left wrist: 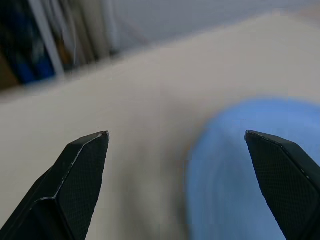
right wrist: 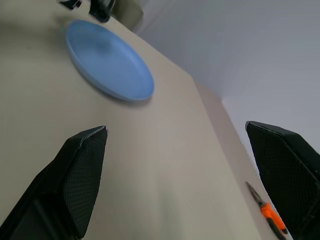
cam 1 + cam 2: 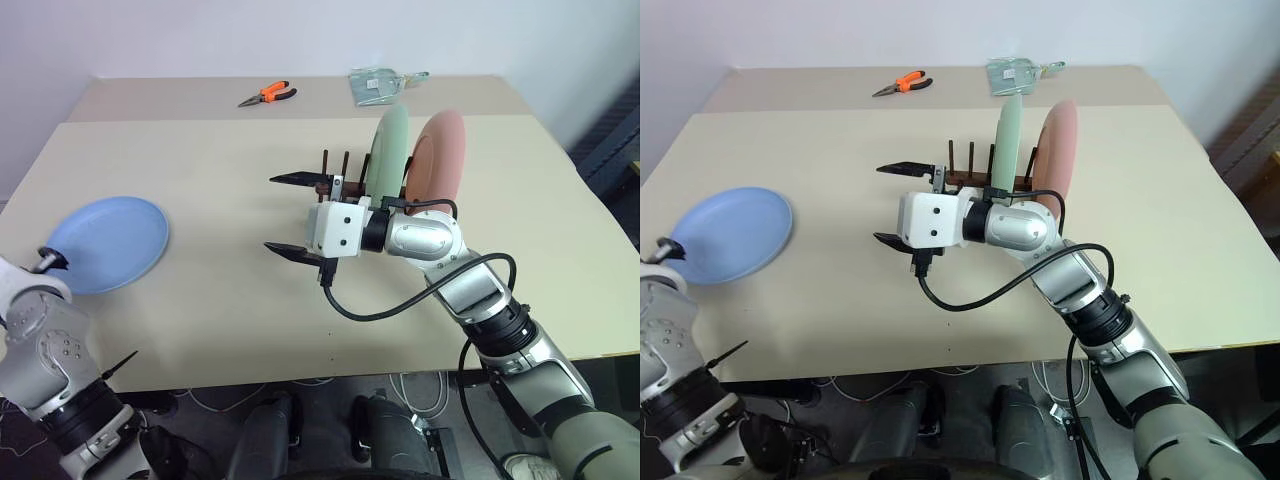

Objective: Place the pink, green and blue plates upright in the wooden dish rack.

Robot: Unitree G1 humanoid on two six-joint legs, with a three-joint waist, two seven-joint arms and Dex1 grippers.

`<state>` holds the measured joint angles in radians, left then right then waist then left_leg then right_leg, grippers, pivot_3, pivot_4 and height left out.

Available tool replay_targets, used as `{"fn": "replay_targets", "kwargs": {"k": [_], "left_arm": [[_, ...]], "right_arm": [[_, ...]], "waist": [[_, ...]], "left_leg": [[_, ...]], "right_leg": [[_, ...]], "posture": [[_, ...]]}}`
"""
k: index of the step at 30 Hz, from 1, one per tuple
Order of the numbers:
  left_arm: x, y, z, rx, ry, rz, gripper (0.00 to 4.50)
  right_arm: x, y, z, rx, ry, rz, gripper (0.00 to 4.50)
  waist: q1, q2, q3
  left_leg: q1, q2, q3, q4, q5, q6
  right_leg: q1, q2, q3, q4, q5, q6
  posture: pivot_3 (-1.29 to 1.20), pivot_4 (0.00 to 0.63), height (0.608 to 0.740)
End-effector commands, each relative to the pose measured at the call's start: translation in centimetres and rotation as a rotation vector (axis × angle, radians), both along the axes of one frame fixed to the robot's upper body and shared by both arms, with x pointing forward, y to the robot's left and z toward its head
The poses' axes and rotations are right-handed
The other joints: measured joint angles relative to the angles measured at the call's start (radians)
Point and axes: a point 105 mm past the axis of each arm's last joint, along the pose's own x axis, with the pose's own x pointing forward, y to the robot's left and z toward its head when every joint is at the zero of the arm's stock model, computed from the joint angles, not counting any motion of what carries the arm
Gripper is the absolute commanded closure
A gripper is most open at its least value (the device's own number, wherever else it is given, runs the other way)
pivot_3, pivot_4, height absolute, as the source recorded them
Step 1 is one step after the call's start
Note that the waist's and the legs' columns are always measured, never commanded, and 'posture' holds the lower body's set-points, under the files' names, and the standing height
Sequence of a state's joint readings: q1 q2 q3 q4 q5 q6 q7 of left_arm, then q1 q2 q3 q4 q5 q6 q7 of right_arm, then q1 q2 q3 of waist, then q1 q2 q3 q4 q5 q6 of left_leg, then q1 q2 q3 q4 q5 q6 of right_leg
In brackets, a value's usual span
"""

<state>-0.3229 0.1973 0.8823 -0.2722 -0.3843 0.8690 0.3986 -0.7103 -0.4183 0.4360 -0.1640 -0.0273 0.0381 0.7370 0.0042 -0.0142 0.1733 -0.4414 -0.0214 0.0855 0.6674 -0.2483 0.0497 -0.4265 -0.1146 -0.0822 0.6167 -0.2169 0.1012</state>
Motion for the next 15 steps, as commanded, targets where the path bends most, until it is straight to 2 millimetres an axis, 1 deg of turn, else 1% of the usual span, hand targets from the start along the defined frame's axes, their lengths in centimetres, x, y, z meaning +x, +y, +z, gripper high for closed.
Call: {"fn": "replay_targets", "kwargs": {"k": [1, 4, 6, 7, 8, 9, 11, 13, 15], "left_arm": [[-0.1, -0.9, -0.4, -0.138, -0.066, -0.004, 0.89], [0.0, -1.0, -0.8, -0.186, -0.081, 0.011, 2.32], [0.6, -1.2, -0.2, -0.187, -0.113, -0.017, 3.36], [0.9, -1.3, 0.1, -0.182, -0.125, -0.034, 3.97], [1.2, -1.4, 0.4, -0.176, -0.133, -0.051, 4.44], [1.8, -1.7, 0.9, -0.160, -0.147, -0.088, 4.48], [3.3, -2.9, 3.0, -0.100, -0.215, -0.196, 4.48], [4.9, -4.9, 5.9, -0.020, -0.300, -0.322, 4.48], [6.2, -7.3, 8.9, 0.091, -0.366, -0.460, 4.48]], "right_arm": [[-0.1, -0.2, 1.1, 0.036, -0.044, -0.001, 0.00], [0.1, -0.4, 1.1, 0.036, -0.049, -0.014, 0.00], [0.3, -0.6, 1.0, 0.039, -0.034, -0.030, 0.00], [0.4, -0.8, 1.0, 0.041, -0.020, -0.038, 0.00], [0.5, -0.9, 0.9, 0.043, -0.011, -0.046, 0.00], [0.6, -1.0, 0.9, 0.043, -0.003, -0.054, 0.00], [0.7, -1.2, 0.9, 0.039, 0.003, -0.064, 0.00], [0.7, -1.2, 1.1, 0.037, -0.018, -0.068, 0.00], [0.6, -0.9, 1.3, 0.029, -0.058, -0.059, 0.00]], "waist": [[-0.001, 0.000, 0.000], [-0.001, 0.000, 0.000], [0.000, 0.000, 0.000], [0.000, 0.000, 0.000], [0.001, 0.000, 0.000], [0.001, 0.000, 0.000], [0.001, 0.000, 0.000], [0.003, -0.001, 0.000], [0.003, -0.001, 0.000]], "left_leg": [[0.000, 0.000, 0.000, 0.000, 0.000, 0.000], [0.001, 0.000, 0.000, 0.000, 0.000, 0.000], [0.000, 0.000, 0.000, 0.000, 0.000, 0.000], [0.000, 0.000, 0.000, 0.000, 0.000, 0.000], [0.000, 0.000, 0.000, 0.000, 0.000, 0.000], [0.001, 0.000, 0.000, 0.000, 0.000, -0.001], [0.001, 0.000, 0.000, 0.000, 0.000, -0.001], [0.000, 0.000, 0.000, 0.000, 0.000, -0.001], [0.000, 0.000, 0.000, 0.000, 0.000, -0.001]], "right_leg": [[0.000, 0.000, 0.000, 0.000, 0.000, 0.000], [0.000, 0.001, 0.000, 0.001, 0.000, 0.000], [0.000, 0.002, 0.000, 0.001, 0.000, 0.000], [0.000, 0.002, 0.000, 0.001, 0.000, 0.000], [0.000, 0.002, 0.000, 0.000, 0.000, 0.000], [0.000, 0.002, 0.000, 0.000, 0.000, 0.000], [0.000, 0.002, 0.000, 0.001, 0.000, 0.000], [0.000, 0.002, 0.000, 0.000, 0.000, 0.000], [0.000, 0.002, 0.000, 0.000, 0.000, 0.000]], "posture": [[0.00, 0.150, 0.740], [0.00, 0.150, 0.740], [0.00, 0.150, 0.740], [0.00, 0.150, 0.740], [0.00, 0.150, 0.740], [0.00, 0.150, 0.740], [0.00, 0.150, 0.740], [0.00, 0.150, 0.740], [0.00, 0.150, 0.740]]}}
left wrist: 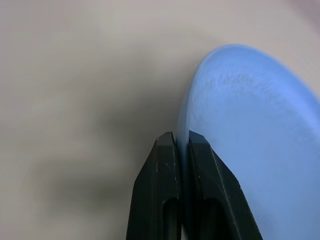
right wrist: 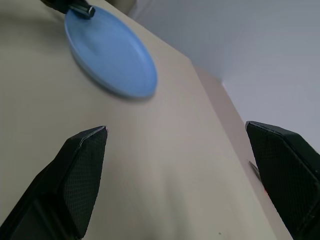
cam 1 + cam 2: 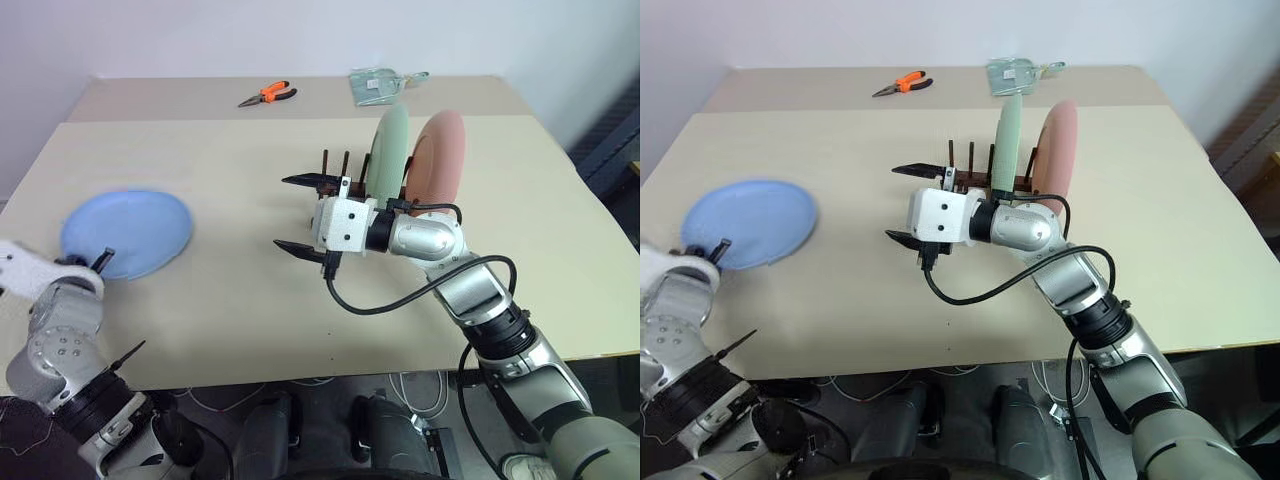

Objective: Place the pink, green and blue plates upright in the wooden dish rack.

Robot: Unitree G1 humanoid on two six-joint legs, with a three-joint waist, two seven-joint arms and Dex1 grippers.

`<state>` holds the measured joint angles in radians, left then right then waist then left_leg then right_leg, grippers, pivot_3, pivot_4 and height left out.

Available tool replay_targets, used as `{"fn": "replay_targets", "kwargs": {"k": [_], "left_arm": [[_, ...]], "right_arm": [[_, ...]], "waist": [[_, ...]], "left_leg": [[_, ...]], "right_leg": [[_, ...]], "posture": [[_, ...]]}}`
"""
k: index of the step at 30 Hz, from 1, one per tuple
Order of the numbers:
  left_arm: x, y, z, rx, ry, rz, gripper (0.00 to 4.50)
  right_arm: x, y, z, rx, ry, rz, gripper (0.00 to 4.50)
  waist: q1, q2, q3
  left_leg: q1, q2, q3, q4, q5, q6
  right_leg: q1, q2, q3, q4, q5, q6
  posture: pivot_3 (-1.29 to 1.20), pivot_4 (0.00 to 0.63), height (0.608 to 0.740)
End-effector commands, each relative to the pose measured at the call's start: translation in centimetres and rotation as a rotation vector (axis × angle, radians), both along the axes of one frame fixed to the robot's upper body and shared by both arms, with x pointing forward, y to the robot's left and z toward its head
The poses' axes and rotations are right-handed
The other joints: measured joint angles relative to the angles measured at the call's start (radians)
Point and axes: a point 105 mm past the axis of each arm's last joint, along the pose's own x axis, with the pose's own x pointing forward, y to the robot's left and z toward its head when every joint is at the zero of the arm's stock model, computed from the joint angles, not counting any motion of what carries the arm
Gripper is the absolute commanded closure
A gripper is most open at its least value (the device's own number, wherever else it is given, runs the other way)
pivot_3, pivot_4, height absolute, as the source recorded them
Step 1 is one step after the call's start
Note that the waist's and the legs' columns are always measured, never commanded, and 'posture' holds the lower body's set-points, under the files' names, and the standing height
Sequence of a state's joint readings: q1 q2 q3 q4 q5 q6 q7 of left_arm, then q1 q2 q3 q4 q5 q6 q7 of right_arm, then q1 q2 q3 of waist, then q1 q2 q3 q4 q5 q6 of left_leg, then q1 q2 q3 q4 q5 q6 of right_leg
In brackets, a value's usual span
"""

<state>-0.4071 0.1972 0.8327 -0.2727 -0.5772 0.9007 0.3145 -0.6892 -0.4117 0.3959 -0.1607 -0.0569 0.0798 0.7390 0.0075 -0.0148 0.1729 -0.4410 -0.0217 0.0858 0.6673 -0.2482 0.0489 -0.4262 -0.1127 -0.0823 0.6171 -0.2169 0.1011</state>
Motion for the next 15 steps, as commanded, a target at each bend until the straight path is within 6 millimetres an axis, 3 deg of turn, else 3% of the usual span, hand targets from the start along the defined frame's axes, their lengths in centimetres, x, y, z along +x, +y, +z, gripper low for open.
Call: {"fn": "replay_targets", "kwargs": {"k": [1, 7, 14, 15], "left_arm": [[2.3, -4.6, 7.4, 0.237, -0.223, -0.227, 4.48], [4.0, -10.9, 11.7, 0.429, -0.309, -0.459, 4.48], [4.1, -15.4, 13.5, 0.447, -0.378, -0.605, 4.48], [4.0, -15.8, 13.6, 0.444, -0.384, -0.619, 4.50]], "right_arm": [[-0.5, 0.3, 1.7, 0.017, -0.103, 0.021, 0.00], [-0.2, 2.1, 1.2, -0.042, -0.207, 0.034, 0.00], [2.2, 2.6, 0.0, -0.105, -0.262, -0.041, 0.00], [2.4, 2.6, -0.2, -0.114, -0.265, -0.048, 0.24]], "waist": [[-0.001, 0.000, 0.000], [-0.022, 0.000, 0.000], [-0.024, 0.000, 0.000], [-0.023, 0.000, 0.000]], "left_leg": [[0.000, 0.000, 0.000, 0.000, 0.000, 0.000], [0.000, 0.000, 0.000, -0.001, 0.001, -0.001], [0.000, 0.001, 0.000, -0.002, 0.003, 0.000], [0.000, 0.001, 0.000, -0.002, 0.004, 0.000]], "right_leg": [[0.000, 0.000, 0.000, 0.000, 0.000, 0.000], [0.000, 0.001, 0.000, 0.000, 0.000, 0.000], [-0.001, 0.003, 0.000, 0.000, 0.000, 0.000], [-0.001, 0.003, 0.000, 0.000, 0.000, 0.000]], "posture": [[0.00, 0.150, 0.740], [0.00, 0.150, 0.740], [0.00, 0.150, 0.740], [0.00, 0.150, 0.740]]}}
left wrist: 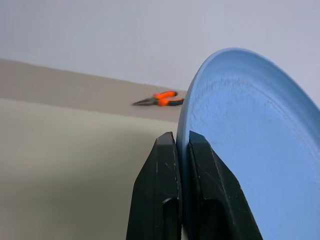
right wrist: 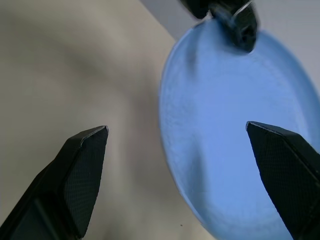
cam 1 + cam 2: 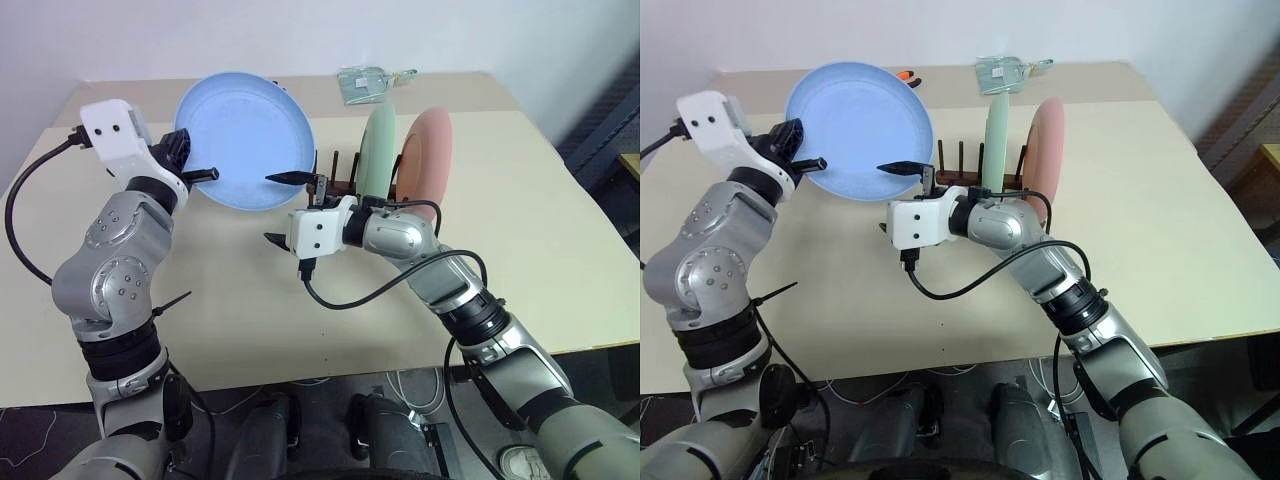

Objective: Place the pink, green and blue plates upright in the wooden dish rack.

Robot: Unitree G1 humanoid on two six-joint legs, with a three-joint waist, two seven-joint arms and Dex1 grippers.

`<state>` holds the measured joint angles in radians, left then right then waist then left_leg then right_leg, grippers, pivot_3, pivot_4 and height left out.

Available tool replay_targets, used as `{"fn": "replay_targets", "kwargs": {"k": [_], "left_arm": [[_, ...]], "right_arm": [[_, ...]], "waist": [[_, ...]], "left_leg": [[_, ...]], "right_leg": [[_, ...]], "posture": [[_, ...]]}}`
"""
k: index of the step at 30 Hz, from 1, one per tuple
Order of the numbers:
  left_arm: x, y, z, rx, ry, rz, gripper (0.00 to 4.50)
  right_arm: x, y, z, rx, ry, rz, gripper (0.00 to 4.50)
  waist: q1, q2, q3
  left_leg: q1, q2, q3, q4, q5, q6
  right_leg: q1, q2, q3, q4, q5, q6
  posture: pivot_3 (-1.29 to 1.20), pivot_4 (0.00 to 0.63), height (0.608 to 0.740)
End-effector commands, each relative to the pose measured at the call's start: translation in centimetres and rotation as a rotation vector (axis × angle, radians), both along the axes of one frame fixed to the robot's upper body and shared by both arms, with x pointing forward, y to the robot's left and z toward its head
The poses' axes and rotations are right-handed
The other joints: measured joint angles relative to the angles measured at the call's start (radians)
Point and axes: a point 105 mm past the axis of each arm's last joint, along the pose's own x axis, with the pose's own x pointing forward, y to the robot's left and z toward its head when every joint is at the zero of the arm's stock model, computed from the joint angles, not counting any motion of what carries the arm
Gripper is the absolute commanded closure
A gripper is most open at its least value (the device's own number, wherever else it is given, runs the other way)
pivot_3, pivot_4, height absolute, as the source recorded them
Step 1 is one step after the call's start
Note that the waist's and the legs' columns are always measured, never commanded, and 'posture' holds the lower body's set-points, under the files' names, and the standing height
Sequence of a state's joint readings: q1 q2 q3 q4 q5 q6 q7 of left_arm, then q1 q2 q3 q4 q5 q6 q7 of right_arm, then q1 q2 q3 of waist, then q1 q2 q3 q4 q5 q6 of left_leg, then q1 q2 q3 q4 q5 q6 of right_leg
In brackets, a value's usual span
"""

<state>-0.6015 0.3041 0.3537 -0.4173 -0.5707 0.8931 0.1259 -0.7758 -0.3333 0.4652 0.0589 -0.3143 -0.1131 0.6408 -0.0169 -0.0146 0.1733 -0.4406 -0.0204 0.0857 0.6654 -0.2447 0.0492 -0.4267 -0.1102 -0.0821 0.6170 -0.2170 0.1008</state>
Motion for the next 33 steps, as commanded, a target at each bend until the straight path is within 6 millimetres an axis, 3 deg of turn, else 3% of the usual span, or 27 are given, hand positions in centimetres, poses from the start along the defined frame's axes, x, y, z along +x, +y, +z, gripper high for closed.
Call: {"fn": "replay_targets", "kwargs": {"k": [1, 4, 8, 9, 13, 16, 20, 23, 25, 27, 30, 33], "left_arm": [[-0.9, -2.0, 2.0, 0.008, -0.079, -0.073, 4.50], [-1.0, -2.2, 1.8, 0.004, -0.074, -0.092, 4.50], [-1.1, -2.4, 1.4, -0.008, -0.069, -0.122, 4.50], [-1.2, -2.5, 1.4, -0.020, -0.075, -0.140, 4.16], [-1.6, -2.7, 2.1, -0.061, -0.120, -0.176, 2.52], [-2.0, -0.7, 4.3, -0.119, -0.244, -0.087, 1.05], [-2.7, 5.6, 5.8, -0.063, -0.341, 0.228, 1.05], [-3.6, 9.8, 4.9, 0.154, -0.313, 0.447, 1.05], [-4.0, 11.1, 3.3, 0.274, -0.276, 0.494, 1.05], [-4.1, 11.0, 1.9, 0.371, -0.239, 0.491, 1.05], [-3.5, 9.2, -3.5, 0.391, -0.110, 0.378, 1.05], [-3.2, 5.4, -7.5, 0.404, -0.047, 0.219, 1.05]], "right_arm": [[0.3, 0.4, 0.7, -0.004, -0.064, -0.002, 0.55], [0.5, 0.3, 0.6, 0.002, -0.057, -0.016, 1.80], [0.7, 0.1, 0.6, 0.000, -0.074, -0.040, 3.95], [0.8, 0.1, 0.7, 0.001, -0.079, -0.043, 4.46], [0.6, 0.1, 0.7, 0.002, -0.102, -0.044, 4.50], [0.4, 0.3, 0.7, 0.004, -0.112, -0.040, 4.50], [0.2, 0.3, 1.3, 0.051, -0.121, -0.035, 4.50], [0.0, -0.1, 2.8, 0.172, -0.096, -0.041, 4.50], [-0.8, -0.5, 4.4, 0.304, -0.049, -0.012, 4.50], [-1.5, -0.8, 5.5, 0.403, 0.001, 0.013, 4.50], [-3.1, -1.4, 8.2, 0.681, 0.210, 0.097, 4.50], [-3.9, -1.9, 9.3, 0.873, 0.431, 0.142, 4.50]], "waist": [[0.004, 0.000, 0.000], [0.003, 0.000, 0.000], [0.002, 0.000, 0.000], [0.002, 0.000, 0.000], [0.005, 0.000, 0.000], [0.003, 0.000, 0.000], [-0.003, 0.000, 0.000], [-0.007, 0.001, 0.001], [-0.004, 0.001, 0.001], [0.004, 0.001, 0.001], [0.009, 0.001, 0.000], [0.007, 0.001, 0.000]], "left_leg": [[0.000, 0.000, 0.000, 0.000, 0.000, 0.000], [0.000, 0.000, 0.000, 0.000, 0.000, 0.000], [0.000, 0.000, 0.000, 0.000, 0.000, 0.000], [0.000, 0.000, 0.000, 0.000, 0.000, 0.000], [0.000, 0.000, 0.000, 0.000, 0.000, 0.000], [0.000, 0.000, 0.000, 0.000, 0.000, 0.000], [0.000, 0.000, -0.001, 0.000, 0.001, -0.001], [0.001, 0.001, 0.000, -0.002, 0.001, -0.002], [0.001, 0.001, 0.000, -0.003, 0.001, -0.002], [0.001, 0.001, 0.000, -0.003, 0.001, -0.003], [0.000, 0.001, -0.001, -0.003, -0.001, -0.005], [0.000, 0.000, -0.001, -0.003, -0.001, -0.005]], "right_leg": [[0.000, 0.000, 0.000, 0.000, 0.000, 0.000], [0.000, 0.000, 0.000, 0.000, 0.000, 0.000], [0.000, 0.000, 0.000, 0.000, 0.000, 0.000], [0.000, 0.000, 0.000, 0.000, 0.000, 0.000], [0.000, 0.000, 0.000, 0.000, 0.000, 0.000], [0.001, 0.000, 0.000, -0.001, 0.000, 0.000], [0.000, 0.001, 0.000, 0.000, 0.000, 0.000], [0.000, 0.002, 0.000, 0.000, 0.000, 0.000], [0.000, 0.002, 0.000, 0.000, 0.000, 0.000], [0.000, 0.002, 0.000, -0.001, 0.000, 0.000], [0.000, 0.001, 0.000, -0.002, 0.000, -0.001], [0.000, 0.000, 0.000, -0.001, 0.000, -0.001]], "posture": [[0.00, 0.150, 0.740], [0.00, 0.150, 0.740], [0.00, 0.150, 0.740], [0.00, 0.150, 0.740], [0.00, 0.150, 0.740], [0.00, 0.150, 0.740], [0.00, 0.150, 0.740], [0.00, 0.150, 0.740], [0.00, 0.150, 0.740], [0.00, 0.150, 0.740], [0.00, 0.150, 0.740], [0.00, 0.150, 0.740]]}}
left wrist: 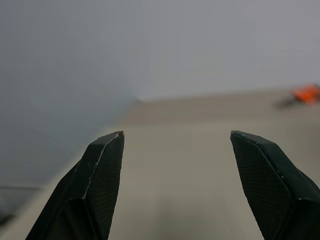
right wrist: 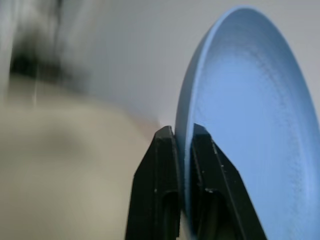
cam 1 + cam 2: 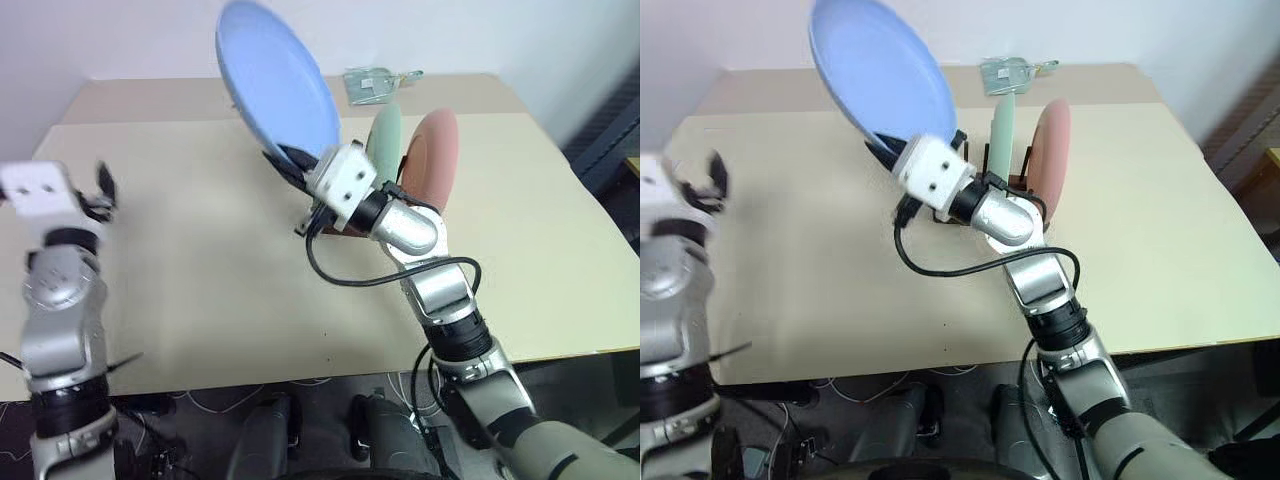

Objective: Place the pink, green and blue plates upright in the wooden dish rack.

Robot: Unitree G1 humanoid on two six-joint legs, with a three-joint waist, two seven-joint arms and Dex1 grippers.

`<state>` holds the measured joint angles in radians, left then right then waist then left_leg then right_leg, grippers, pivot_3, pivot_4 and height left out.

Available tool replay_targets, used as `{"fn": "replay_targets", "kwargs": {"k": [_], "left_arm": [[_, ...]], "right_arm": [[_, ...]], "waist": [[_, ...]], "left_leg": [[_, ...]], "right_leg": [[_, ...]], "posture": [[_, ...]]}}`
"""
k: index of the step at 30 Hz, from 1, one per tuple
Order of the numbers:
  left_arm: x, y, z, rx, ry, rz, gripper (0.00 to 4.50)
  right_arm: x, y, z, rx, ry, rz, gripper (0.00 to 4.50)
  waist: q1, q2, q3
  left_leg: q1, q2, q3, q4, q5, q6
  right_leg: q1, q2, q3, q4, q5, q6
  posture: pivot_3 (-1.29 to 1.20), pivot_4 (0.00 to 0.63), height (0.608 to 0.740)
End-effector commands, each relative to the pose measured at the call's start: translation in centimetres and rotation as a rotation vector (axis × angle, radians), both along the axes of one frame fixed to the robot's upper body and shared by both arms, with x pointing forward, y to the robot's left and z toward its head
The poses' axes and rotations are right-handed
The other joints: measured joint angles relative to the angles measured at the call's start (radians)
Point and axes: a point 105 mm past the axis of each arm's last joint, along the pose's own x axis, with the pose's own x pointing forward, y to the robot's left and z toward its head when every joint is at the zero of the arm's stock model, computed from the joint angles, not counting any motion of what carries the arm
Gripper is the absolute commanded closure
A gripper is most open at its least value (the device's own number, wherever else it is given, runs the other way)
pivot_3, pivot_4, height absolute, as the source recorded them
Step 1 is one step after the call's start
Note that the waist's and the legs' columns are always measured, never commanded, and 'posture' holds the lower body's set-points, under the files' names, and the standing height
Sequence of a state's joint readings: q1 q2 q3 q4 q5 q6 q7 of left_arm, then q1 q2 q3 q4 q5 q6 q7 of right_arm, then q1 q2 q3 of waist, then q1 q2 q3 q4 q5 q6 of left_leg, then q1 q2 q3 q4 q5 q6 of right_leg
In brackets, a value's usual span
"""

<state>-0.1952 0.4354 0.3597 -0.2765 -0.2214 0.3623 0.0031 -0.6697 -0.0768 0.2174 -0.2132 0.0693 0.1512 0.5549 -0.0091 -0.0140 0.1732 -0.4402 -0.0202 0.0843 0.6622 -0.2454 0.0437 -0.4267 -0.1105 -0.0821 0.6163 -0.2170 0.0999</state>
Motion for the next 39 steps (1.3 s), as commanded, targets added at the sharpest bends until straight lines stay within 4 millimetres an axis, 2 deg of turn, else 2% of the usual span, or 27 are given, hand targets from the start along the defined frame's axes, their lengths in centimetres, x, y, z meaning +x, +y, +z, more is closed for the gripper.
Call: {"fn": "replay_targets", "kwargs": {"k": [1, 4, 8, 17, 24, 27, 31, 36, 39], "left_arm": [[0.0, -5.0, -2.0, 0.028, 0.020, -0.181, 1.05], [0.0, -6.8, -3.7, -0.001, 0.048, -0.246, 1.05], [-0.1, -8.7, -4.2, 0.003, 0.047, -0.318, 1.05], [-0.2, -10.5, -4.4, 0.037, 0.058, -0.427, 1.05], [-1.6, -13.2, -4.7, 0.075, 0.074, -0.593, 1.05], [-1.8, -13.7, -5.0, 0.085, 0.088, -0.621, 1.05], [-2.0, -14.3, -5.3, 0.088, 0.096, -0.640, 1.02], [-2.2, -14.6, -5.5, 0.087, 0.103, -0.650, 1.02], [-2.2, -14.7, -5.6, 0.086, 0.105, -0.654, 1.02]], "right_arm": [[-1.1, -1.4, 1.9, 0.250, 0.214, 0.090, 4.50], [-1.1, -1.7, 1.6, 0.327, 0.345, 0.101, 4.50], [-0.5, -2.1, 1.2, 0.408, 0.484, 0.076, 4.50], [1.2, -2.6, -0.1, 0.482, 0.649, 0.018, 4.50], [3.3, -3.1, -0.8, 0.535, 0.741, -0.061, 4.50], [3.9, -3.0, -0.8, 0.534, 0.764, -0.066, 4.50], [4.8, -3.0, -0.6, 0.485, 0.743, -0.096, 2.97], [4.7, -3.0, 0.1, 0.347, 0.596, -0.168, 0.42], [4.4, -2.9, 0.5, 0.281, 0.517, -0.185, 0.42]], "waist": [[-0.001, 0.000, 0.000], [-0.005, 0.001, 0.000], [-0.008, 0.002, 0.000], [-0.006, 0.002, 0.000], [-0.007, 0.002, 0.000], [-0.006, 0.002, 0.000], [-0.008, 0.003, 0.000], [-0.007, 0.003, 0.000], [-0.007, 0.003, 0.000]], "left_leg": [[0.000, 0.000, 0.000, 0.000, 0.000, 0.000], [0.000, 0.000, 0.000, -0.001, 0.000, 0.000], [-0.001, 0.000, 0.002, -0.001, 0.000, 0.000], [-0.002, 0.000, 0.003, -0.001, 0.000, 0.001], [-0.002, 0.000, 0.004, -0.001, 0.001, 0.003], [-0.002, 0.000, 0.003, -0.001, 0.001, 0.004], [-0.002, 0.000, 0.004, -0.001, 0.002, 0.004], [-0.002, 0.000, 0.004, -0.001, 0.001, 0.005], [-0.002, 0.001, 0.004, -0.001, 0.001, 0.005]], "right_leg": [[-0.001, 0.000, 0.000, 0.000, 0.000, 0.000], [-0.002, -0.003, 0.000, 0.001, 0.001, -0.001], [-0.005, -0.004, 0.000, 0.004, 0.000, -0.003], [-0.007, -0.005, 0.000, 0.005, 0.000, -0.003], [-0.007, -0.004, 0.000, 0.005, 0.000, -0.003], [-0.007, -0.004, 0.000, 0.005, 0.000, -0.003], [-0.007, -0.004, 0.000, 0.005, 0.000, -0.003], [-0.007, -0.004, 0.000, 0.005, 0.000, -0.003], [-0.007, -0.003, 0.000, 0.005, 0.000, -0.003]], "posture": [[0.00, 0.150, 0.740], [0.00, 0.150, 0.740], [0.00, 0.150, 0.740], [0.00, 0.150, 0.740], [0.00, 0.150, 0.740], [0.00, 0.150, 0.740], [0.00, 0.150, 0.740], [0.00, 0.150, 0.740], [0.00, 0.150, 0.740]]}}
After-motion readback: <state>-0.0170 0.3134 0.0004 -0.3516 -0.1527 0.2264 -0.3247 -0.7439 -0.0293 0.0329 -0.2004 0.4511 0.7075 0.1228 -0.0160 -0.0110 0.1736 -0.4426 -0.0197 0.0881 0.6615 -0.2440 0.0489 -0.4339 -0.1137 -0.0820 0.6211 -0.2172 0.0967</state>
